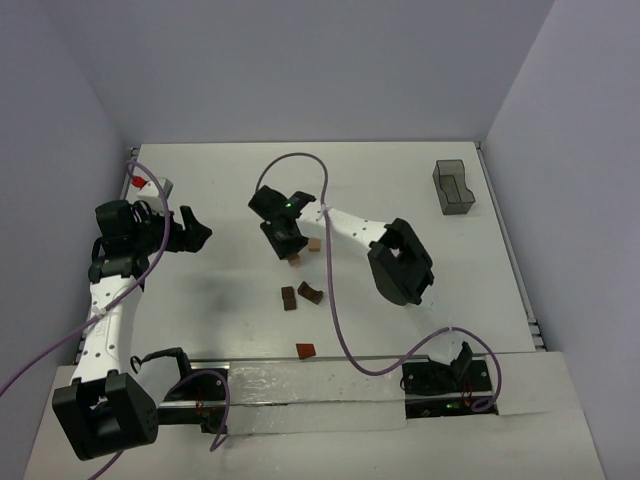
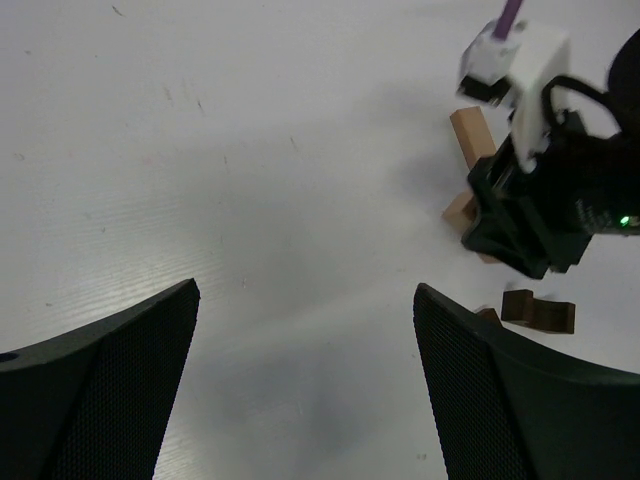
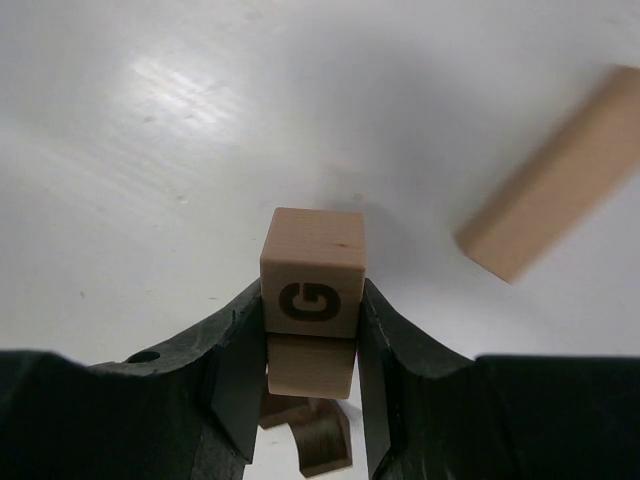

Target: Build the wood block tower

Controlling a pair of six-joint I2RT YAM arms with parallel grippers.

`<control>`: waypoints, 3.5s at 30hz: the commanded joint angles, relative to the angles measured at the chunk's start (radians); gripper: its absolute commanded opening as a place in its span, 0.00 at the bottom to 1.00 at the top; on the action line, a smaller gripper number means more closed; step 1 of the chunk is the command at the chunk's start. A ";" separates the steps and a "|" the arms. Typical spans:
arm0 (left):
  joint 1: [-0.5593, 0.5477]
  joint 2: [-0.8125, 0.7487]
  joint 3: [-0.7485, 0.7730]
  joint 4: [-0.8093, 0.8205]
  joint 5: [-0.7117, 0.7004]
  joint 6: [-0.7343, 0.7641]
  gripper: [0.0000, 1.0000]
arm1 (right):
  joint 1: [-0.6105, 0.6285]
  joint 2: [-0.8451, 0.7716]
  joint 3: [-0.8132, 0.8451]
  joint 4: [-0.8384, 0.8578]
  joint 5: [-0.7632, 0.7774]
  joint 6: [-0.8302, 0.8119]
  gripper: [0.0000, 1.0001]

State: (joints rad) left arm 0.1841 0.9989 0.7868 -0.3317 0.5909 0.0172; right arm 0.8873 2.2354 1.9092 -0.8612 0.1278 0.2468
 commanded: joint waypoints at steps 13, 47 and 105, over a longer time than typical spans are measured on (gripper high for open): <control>0.005 0.023 0.020 0.068 -0.010 -0.046 0.94 | -0.215 -0.132 0.035 -0.072 0.067 0.281 0.00; 0.005 0.041 0.006 0.085 -0.026 -0.052 0.95 | -0.248 0.054 0.130 -0.079 -0.014 0.304 0.00; 0.006 0.047 0.002 0.085 -0.028 -0.048 0.95 | -0.260 0.116 0.132 -0.068 -0.052 0.307 0.13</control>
State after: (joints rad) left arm 0.1841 1.0451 0.7860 -0.2871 0.5716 -0.0234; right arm 0.6342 2.3299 2.0102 -0.9405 0.0841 0.5492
